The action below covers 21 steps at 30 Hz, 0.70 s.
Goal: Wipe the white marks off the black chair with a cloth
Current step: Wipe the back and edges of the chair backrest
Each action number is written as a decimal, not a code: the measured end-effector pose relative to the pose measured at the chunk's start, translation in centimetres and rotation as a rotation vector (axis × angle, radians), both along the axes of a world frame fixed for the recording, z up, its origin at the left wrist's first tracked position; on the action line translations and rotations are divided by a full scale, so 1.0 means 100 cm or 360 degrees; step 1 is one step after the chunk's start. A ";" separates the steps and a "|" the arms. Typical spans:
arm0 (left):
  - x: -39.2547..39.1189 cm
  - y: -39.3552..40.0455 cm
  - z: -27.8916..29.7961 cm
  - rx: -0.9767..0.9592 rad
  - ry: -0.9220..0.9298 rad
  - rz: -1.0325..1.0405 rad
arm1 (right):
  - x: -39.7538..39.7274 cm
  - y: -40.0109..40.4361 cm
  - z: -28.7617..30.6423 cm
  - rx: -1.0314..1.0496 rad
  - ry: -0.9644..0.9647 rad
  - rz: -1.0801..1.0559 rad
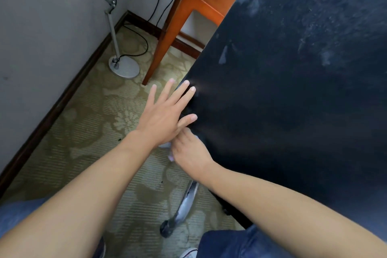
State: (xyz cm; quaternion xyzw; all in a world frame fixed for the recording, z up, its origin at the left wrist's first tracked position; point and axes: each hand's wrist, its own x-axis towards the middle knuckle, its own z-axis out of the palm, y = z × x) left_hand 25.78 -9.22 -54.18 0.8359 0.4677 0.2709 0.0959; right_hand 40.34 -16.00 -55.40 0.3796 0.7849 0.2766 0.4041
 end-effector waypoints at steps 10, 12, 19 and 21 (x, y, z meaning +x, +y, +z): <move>-0.019 -0.009 0.011 -0.0042 -0.0007 0.0011 | 0.016 0.008 0.220 0.1176 0.0802 0.0688; -0.023 -0.010 0.014 -0.0045 -0.0034 0.0056 | -0.008 0.043 0.250 0.1471 0.0802 0.0690; -0.059 -0.015 0.014 -0.0217 0.0021 0.0142 | -0.012 0.039 0.090 0.0565 0.0089 0.0306; -0.067 -0.017 0.011 -0.0302 0.0073 0.0119 | 0.003 0.016 0.050 0.0240 -0.0012 0.0201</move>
